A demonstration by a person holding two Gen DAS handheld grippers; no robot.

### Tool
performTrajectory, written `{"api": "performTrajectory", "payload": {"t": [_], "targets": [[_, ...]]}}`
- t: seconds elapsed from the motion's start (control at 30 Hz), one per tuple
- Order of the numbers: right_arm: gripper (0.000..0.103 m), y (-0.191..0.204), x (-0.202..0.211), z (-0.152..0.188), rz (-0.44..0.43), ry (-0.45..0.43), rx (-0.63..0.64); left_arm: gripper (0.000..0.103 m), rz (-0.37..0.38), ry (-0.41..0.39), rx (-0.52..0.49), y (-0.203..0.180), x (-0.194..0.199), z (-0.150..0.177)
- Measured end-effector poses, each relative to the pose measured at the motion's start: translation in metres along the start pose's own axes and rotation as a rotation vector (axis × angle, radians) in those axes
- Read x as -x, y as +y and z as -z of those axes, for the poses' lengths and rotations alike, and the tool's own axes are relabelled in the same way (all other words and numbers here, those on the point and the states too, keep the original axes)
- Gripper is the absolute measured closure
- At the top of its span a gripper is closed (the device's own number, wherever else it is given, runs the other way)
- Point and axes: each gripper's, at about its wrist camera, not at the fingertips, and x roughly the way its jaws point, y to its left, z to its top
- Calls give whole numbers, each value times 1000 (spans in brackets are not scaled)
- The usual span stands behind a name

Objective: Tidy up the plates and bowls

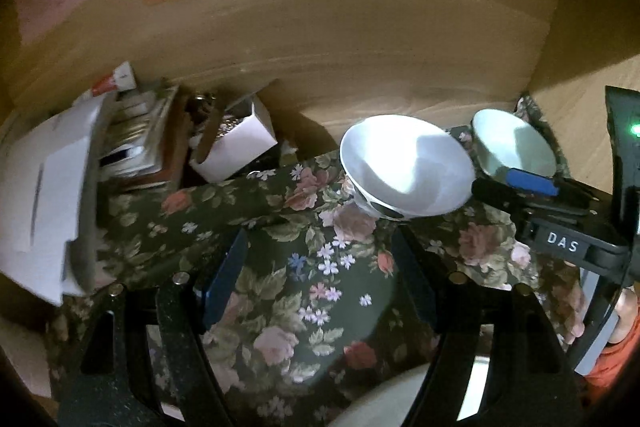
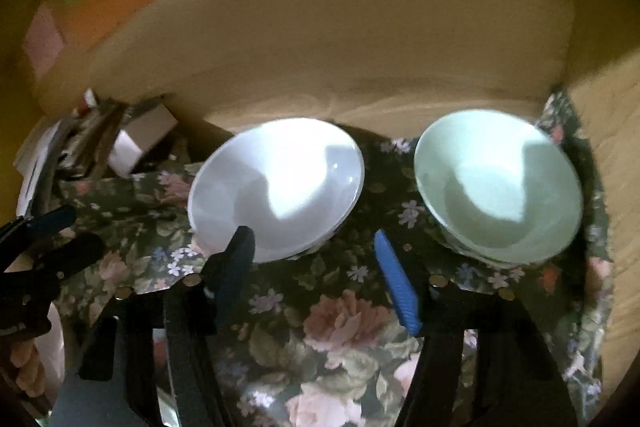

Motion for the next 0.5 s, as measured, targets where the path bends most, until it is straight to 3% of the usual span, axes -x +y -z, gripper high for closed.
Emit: {"api": "performTrajectory", "payload": {"t": [0.1,0.43,0.5], "targets": [[60,-1,-15,-2,10,39,5,29,3,14,-2,1,-13,-5],[70,-4,-42,-5,-3,96,21,29,26,38,1,3,-34,-9],[79,-4,-43,-3,8,93,49,29,32,41,6,5,-36,-8]]}}
